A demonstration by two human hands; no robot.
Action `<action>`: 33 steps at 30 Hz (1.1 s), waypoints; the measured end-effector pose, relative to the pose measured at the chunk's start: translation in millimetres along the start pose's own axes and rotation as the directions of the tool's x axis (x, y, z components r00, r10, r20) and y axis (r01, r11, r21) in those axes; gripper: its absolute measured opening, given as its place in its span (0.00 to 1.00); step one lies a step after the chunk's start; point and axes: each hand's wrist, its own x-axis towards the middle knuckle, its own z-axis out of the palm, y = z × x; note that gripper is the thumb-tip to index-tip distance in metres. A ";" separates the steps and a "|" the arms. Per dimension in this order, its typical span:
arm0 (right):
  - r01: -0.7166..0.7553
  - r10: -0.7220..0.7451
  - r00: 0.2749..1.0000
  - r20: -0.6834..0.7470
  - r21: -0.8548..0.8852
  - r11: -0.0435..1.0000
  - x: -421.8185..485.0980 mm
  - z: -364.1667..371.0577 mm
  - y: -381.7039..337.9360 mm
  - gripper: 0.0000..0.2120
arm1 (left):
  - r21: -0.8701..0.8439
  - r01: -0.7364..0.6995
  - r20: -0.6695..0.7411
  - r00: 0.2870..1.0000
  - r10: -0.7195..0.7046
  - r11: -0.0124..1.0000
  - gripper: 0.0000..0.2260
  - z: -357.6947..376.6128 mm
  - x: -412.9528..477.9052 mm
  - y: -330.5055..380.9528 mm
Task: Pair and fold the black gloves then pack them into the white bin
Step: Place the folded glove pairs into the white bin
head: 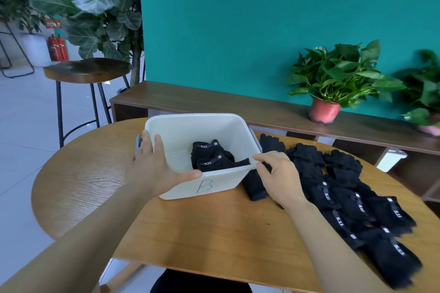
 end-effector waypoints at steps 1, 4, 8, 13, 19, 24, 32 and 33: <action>-0.009 0.009 1.000 -0.014 0.001 1.000 -4.7 0.6 3.7 0.12 | -0.001 0.006 0.004 1.000 -0.006 1.000 0.71 -0.1 1.2 0.6; -0.051 0.051 0.998 -0.033 -0.012 0.999 -18.6 8.1 15.4 0.12 | -0.001 0.019 0.019 1.000 -0.019 1.000 0.70 -1.6 5.2 1.9; -0.110 0.131 0.982 0.136 -0.152 0.982 -29.9 29.4 30.7 0.17 | 0.020 0.025 0.014 1.000 -0.025 0.999 0.69 -0.5 14.1 0.7; -0.068 0.215 0.918 0.332 -0.403 0.913 -31.0 52.6 46.6 0.25 | 0.032 0.036 0.028 0.999 -0.037 0.999 0.69 -0.4 24.0 -0.7; -0.044 0.257 0.888 0.380 -0.488 0.872 -27.3 71.3 63.6 0.25 | 0.030 0.032 0.044 0.998 -0.034 0.999 0.72 -1.7 31.4 -2.1; -0.046 0.249 0.910 0.331 -0.517 0.855 -28.1 80.1 63.5 0.23 | 0.001 0.043 0.052 0.998 -0.043 0.999 0.69 -0.5 31.2 -1.1; -0.035 0.212 0.938 0.275 -0.532 0.846 -38.1 78.4 53.3 0.21 | 0.014 0.019 0.021 1.000 -0.019 1.000 0.71 1.2 25.8 -2.2; -0.030 0.201 0.942 0.268 -0.530 0.847 -41.1 77.5 51.7 0.21 | 0.013 0.016 0.021 1.000 -0.016 1.000 0.71 0.4 24.5 -1.7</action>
